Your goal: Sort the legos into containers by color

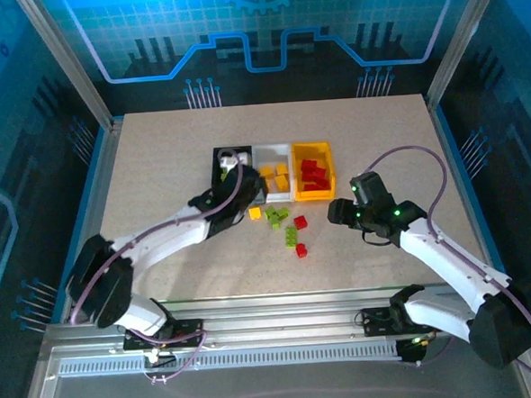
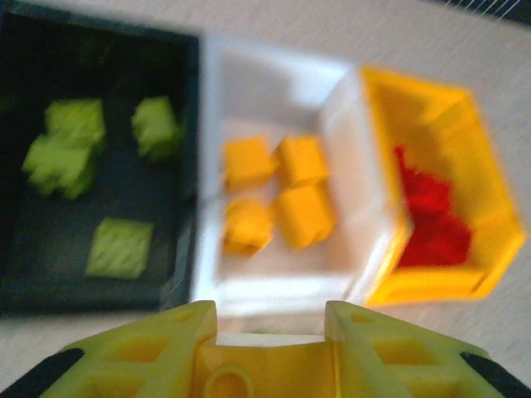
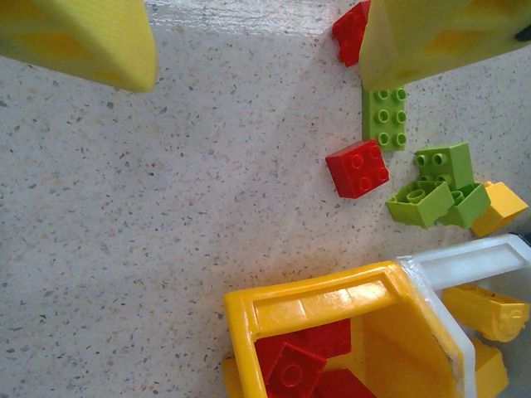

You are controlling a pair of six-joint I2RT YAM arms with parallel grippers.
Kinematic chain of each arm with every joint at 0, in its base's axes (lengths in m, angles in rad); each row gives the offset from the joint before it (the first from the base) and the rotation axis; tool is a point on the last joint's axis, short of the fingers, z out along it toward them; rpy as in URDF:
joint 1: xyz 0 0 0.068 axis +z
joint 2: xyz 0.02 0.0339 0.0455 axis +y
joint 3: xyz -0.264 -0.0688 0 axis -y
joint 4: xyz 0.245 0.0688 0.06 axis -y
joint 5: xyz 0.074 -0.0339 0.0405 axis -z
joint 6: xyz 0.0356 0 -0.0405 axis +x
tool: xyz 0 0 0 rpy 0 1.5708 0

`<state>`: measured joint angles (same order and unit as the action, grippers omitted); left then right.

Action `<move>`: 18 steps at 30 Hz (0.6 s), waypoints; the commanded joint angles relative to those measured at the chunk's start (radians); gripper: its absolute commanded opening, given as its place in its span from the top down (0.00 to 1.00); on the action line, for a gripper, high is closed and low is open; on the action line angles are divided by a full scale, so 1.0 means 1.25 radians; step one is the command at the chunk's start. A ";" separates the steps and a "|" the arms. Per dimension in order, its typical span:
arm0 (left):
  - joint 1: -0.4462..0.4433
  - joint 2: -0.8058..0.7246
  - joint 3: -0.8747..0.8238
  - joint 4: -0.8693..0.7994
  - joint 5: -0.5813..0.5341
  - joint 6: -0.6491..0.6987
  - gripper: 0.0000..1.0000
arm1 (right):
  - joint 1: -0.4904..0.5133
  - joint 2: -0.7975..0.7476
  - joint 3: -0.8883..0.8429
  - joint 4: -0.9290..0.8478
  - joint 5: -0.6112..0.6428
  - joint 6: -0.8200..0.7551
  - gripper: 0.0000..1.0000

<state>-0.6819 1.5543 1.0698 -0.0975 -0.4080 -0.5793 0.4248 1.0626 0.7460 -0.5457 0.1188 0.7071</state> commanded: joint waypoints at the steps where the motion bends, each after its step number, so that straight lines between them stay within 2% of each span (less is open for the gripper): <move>1: 0.031 0.139 0.128 -0.063 0.029 0.027 0.62 | 0.000 0.001 -0.006 0.004 0.004 0.007 0.33; 5: 0.073 0.274 0.267 -0.087 0.051 0.020 0.63 | -0.003 -0.010 -0.007 -0.011 0.009 0.004 0.33; 8: 0.080 0.342 0.354 -0.109 0.069 0.027 0.57 | -0.005 -0.020 -0.008 -0.018 0.011 0.003 0.33; 11: 0.080 0.383 0.410 -0.133 0.077 0.031 0.45 | -0.008 -0.028 -0.007 -0.024 0.011 0.004 0.33; 13: 0.081 0.383 0.423 -0.142 0.082 0.032 0.33 | -0.007 -0.029 -0.002 -0.027 0.009 0.003 0.33; 18: 0.079 0.286 0.360 -0.106 0.126 0.003 0.09 | -0.008 -0.034 0.001 -0.030 0.009 0.004 0.33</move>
<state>-0.5789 2.0159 1.5448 -0.2344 -0.2977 -0.5533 0.4244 1.0397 0.7460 -0.5613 0.1226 0.7071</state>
